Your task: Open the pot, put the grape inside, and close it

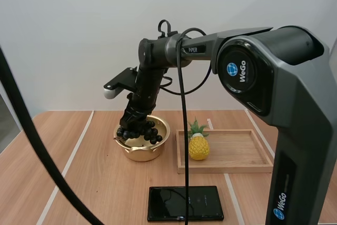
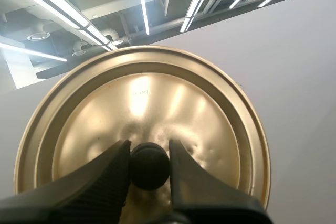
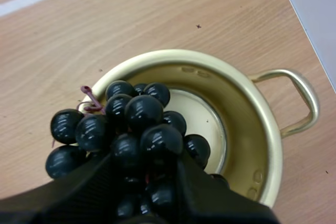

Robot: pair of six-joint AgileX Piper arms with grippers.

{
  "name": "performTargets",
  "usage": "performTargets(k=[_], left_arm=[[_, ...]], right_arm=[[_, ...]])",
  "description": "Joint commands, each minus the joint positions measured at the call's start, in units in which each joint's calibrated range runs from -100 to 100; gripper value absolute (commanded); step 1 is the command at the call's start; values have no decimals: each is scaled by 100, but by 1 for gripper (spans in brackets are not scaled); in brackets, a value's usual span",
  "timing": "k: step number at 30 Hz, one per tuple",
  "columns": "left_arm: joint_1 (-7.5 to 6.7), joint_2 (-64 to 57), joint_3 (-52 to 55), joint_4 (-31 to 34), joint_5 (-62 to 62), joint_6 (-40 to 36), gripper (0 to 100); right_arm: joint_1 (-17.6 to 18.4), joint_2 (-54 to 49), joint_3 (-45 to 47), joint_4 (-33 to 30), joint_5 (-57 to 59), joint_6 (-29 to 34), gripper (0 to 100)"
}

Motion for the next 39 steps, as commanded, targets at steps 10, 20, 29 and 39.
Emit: performTargets(k=[10,20,29,39], left_arm=[[-2,-25,-32,7,-112,-64,0],[-2,-25,-32,7,-52,-64,0],[-2,-25,-32,7,-52,-64,0],[-2,-25,-32,7,-52,-64,0]], right_arm=[[-10,382,-3,-860,-1134,461,0],[-10,719,-3,-767,-1051,461,0],[-10,864,-3,-677,-1003,495,0],[-10,864,-3,-730,-1061,1171,6]])
